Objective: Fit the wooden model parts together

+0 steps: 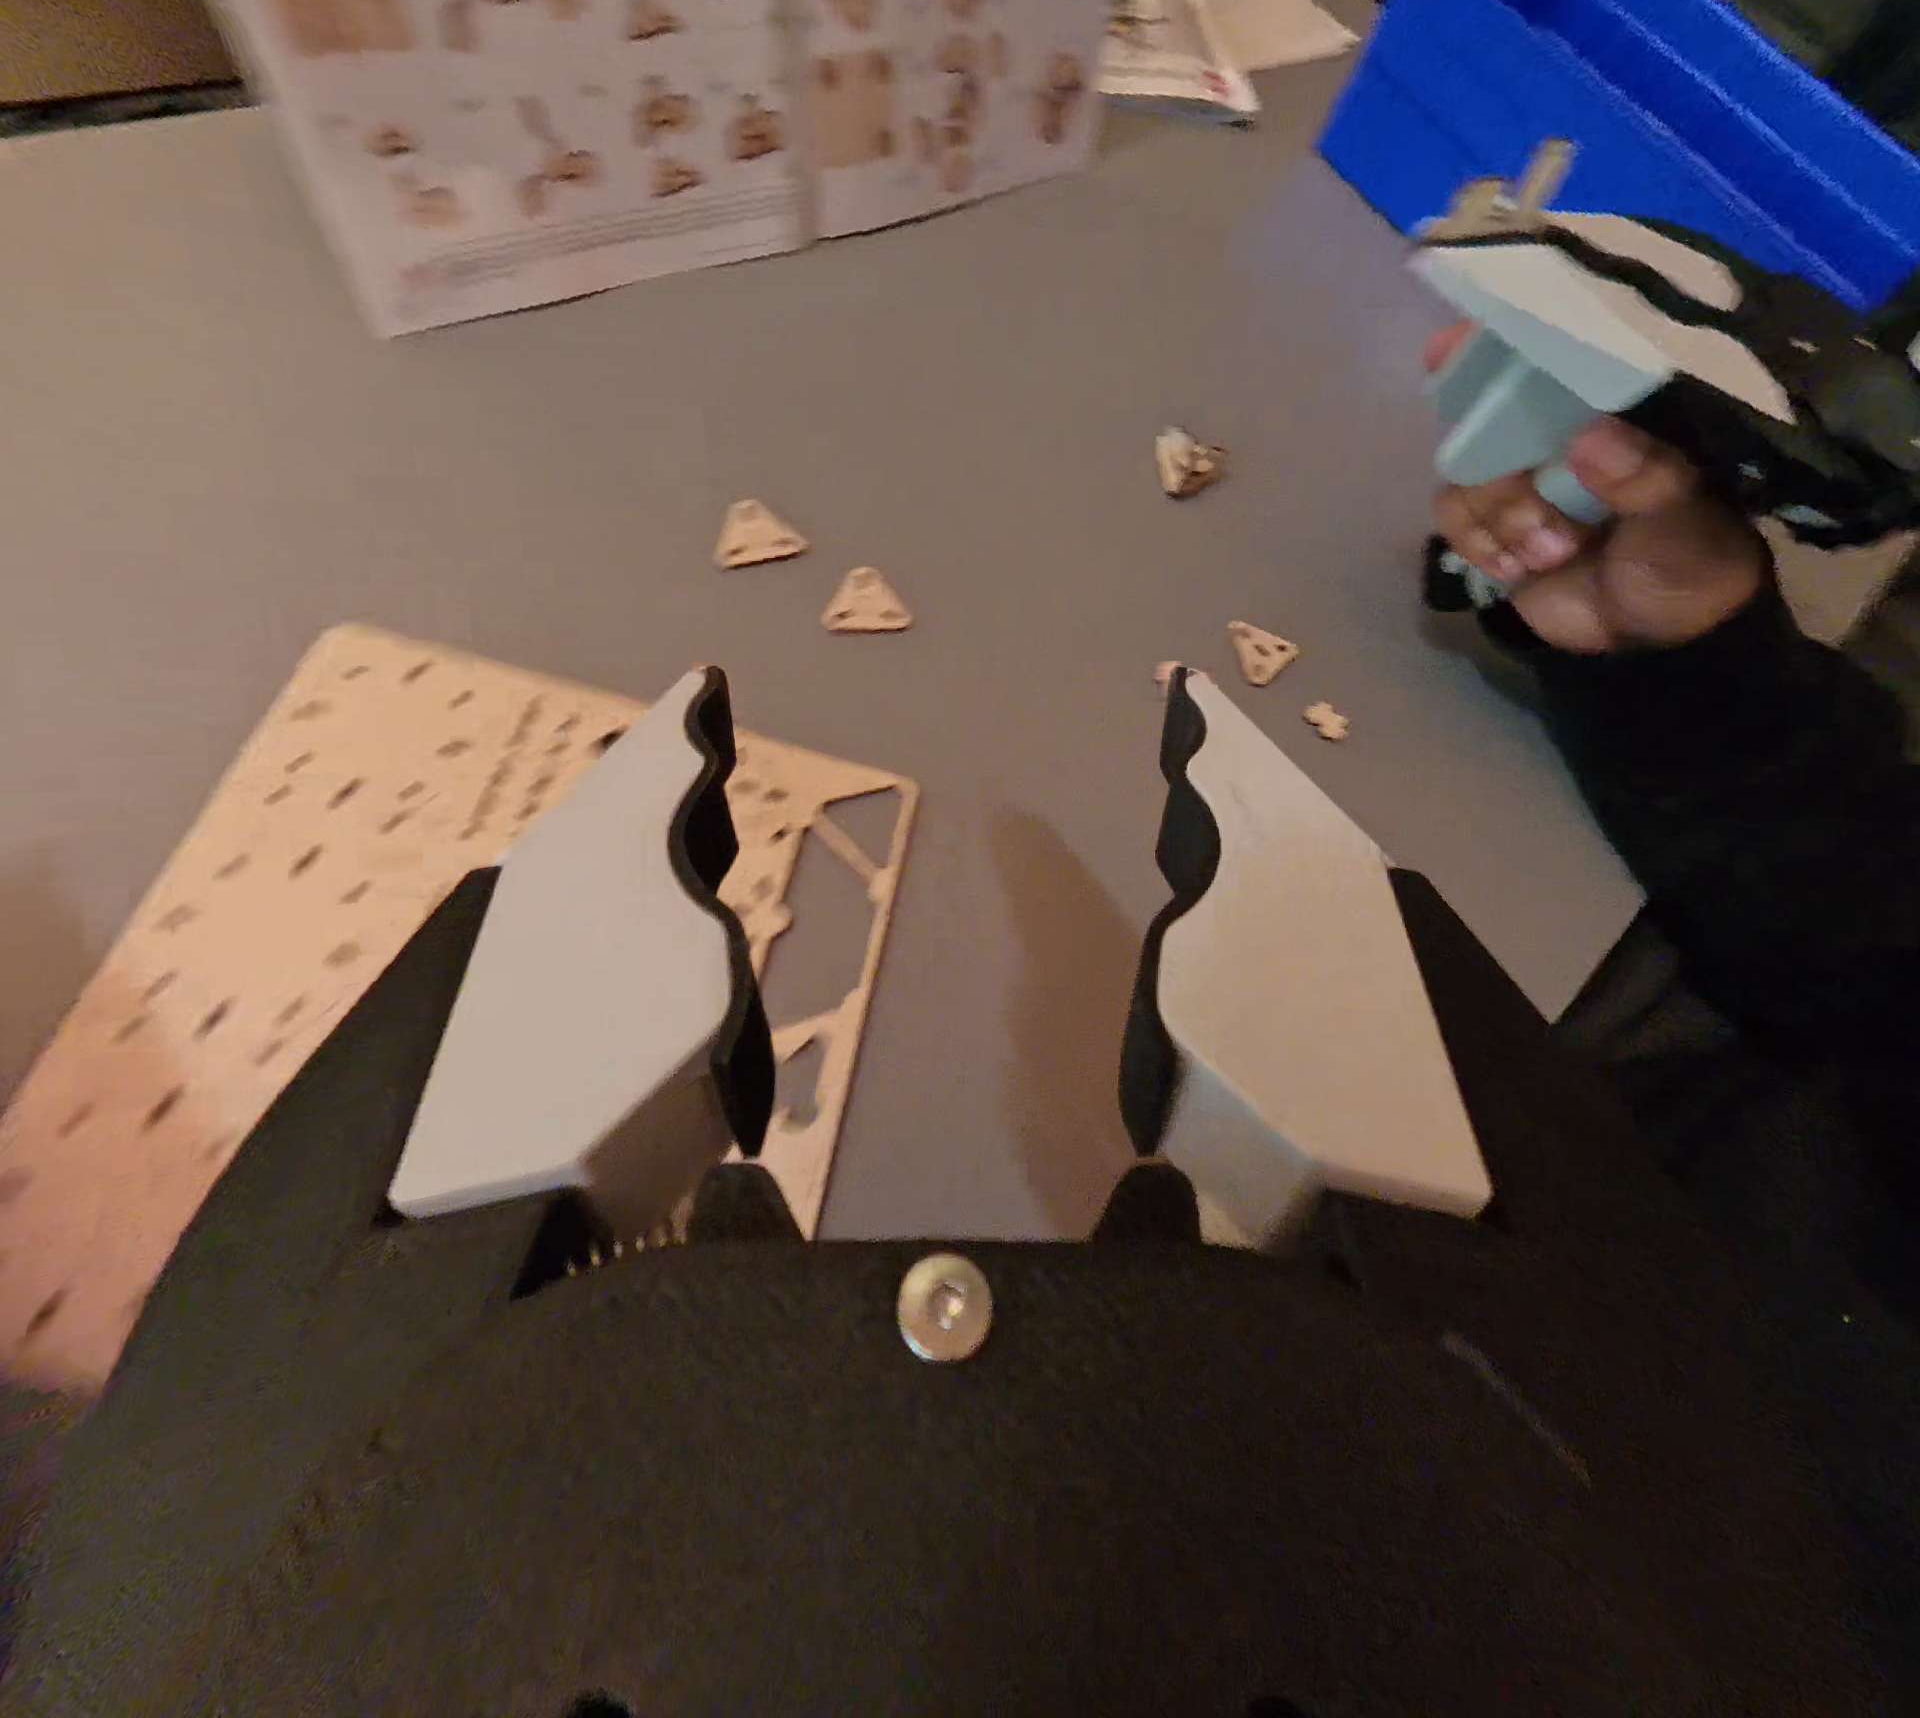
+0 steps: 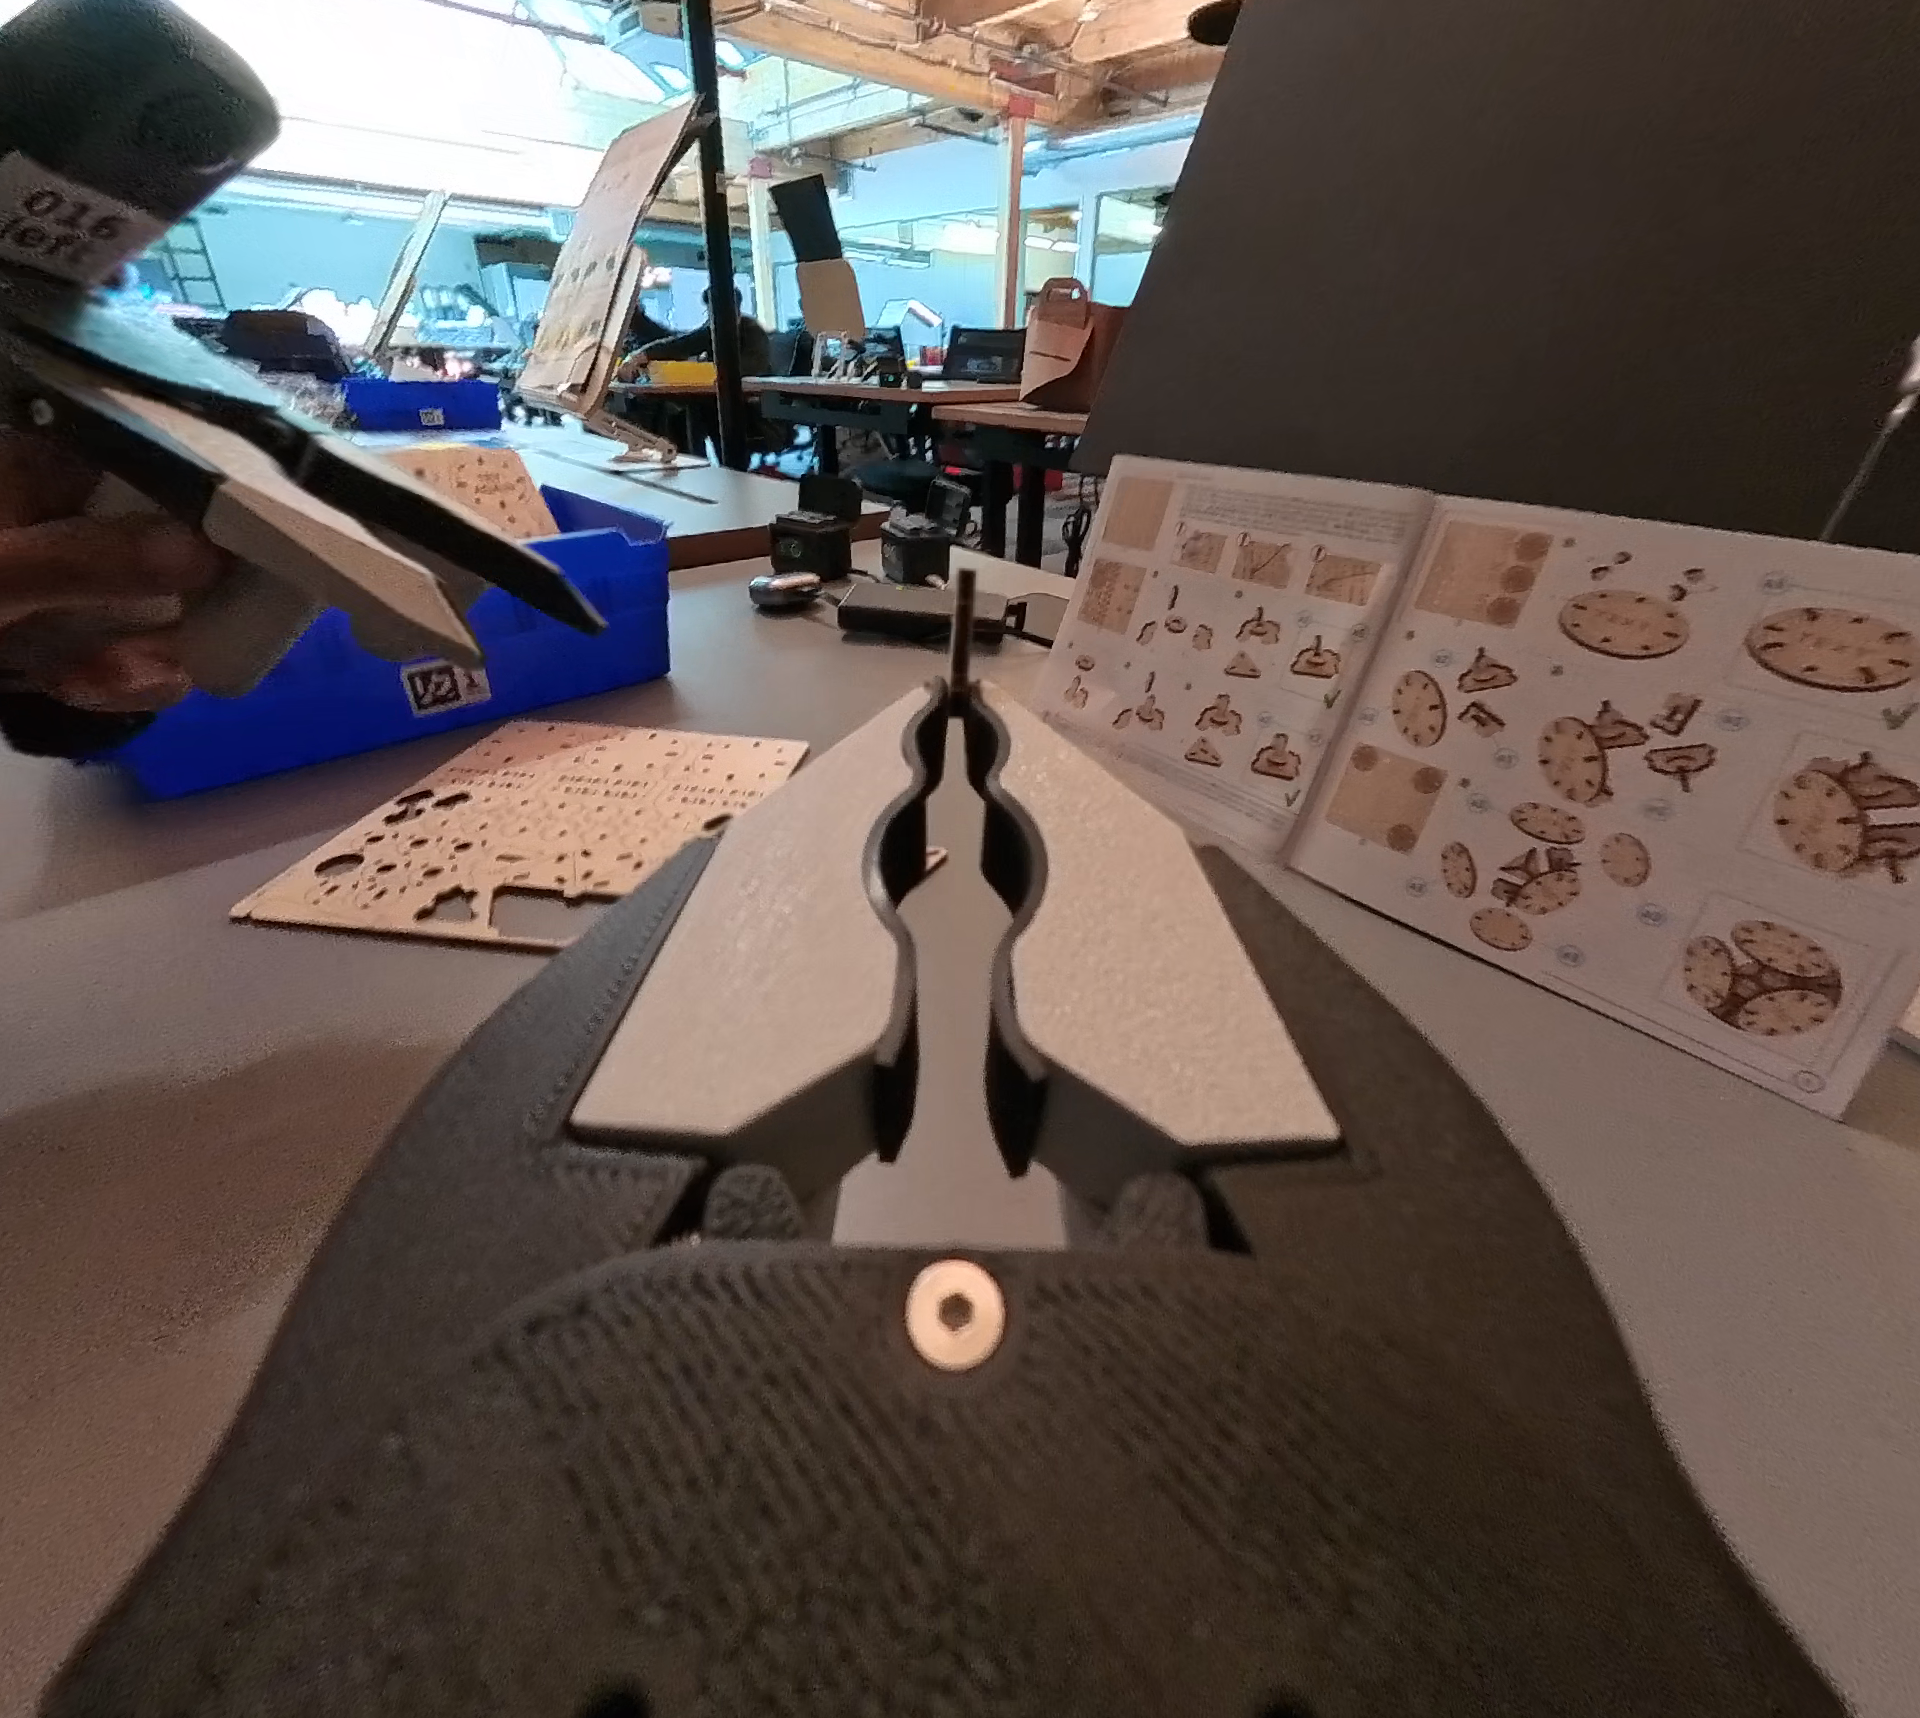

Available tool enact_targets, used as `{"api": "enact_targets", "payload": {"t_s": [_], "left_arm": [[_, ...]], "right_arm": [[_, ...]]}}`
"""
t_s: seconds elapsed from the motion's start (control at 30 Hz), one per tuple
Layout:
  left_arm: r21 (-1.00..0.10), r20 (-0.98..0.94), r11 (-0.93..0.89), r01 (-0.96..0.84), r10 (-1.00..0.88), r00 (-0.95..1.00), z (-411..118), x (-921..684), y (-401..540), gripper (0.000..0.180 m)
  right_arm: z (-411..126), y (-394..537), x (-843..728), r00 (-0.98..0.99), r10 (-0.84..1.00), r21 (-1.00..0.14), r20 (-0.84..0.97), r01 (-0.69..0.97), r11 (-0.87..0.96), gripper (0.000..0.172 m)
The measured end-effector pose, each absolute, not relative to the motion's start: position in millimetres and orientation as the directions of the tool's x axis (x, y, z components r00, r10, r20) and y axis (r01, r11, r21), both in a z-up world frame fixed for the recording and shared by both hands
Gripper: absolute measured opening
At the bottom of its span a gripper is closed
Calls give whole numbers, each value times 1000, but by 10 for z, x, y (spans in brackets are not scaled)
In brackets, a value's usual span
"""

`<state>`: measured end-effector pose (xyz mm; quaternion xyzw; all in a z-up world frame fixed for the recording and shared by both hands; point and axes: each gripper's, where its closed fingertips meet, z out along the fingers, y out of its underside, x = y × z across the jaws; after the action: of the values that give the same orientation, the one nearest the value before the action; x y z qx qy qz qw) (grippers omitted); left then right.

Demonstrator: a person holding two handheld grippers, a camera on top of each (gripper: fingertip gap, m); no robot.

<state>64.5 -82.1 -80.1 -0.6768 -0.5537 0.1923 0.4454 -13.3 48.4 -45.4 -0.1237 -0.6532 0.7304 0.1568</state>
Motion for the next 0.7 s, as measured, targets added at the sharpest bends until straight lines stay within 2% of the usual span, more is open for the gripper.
{"api": "enact_targets", "payload": {"t_s": [0.13, 0.23, 0.3, 0.47, 0.6, 0.7], "left_arm": [[-873, 284, -32, 487, 778, 560, -831, 467, -57, 75], [-891, 388, 51, 451, 601, 698, -733, 379, 344, 70], [-880, 465, 147, 452, 458, 757, -612, 340, 487, 57], [-798, 570, 335, 501, 145, 809, -413, 335, 572, 46], [-776, 575, 360, 518, 66, 815, -480, 363, 636, 45], [-766, 595, 339, 546, 54, 802, -573, 404, 705, 45]], "right_arm": [[-667, 407, 56, -965, 256, -997, 64, -74, -28, 1], [-734, 440, 244, -994, 110, -999, 20, -23, -29, 1], [-667, 518, 261, -997, 73, -998, -29, 24, -66, 0], [-510, 658, 214, -985, 25, -980, -170, 166, -113, 1], [-710, 589, 224, -954, -6, -954, -301, 301, 5, 1], [-724, 557, 301, -909, -91, -913, -407, 407, 26, 0]]}}
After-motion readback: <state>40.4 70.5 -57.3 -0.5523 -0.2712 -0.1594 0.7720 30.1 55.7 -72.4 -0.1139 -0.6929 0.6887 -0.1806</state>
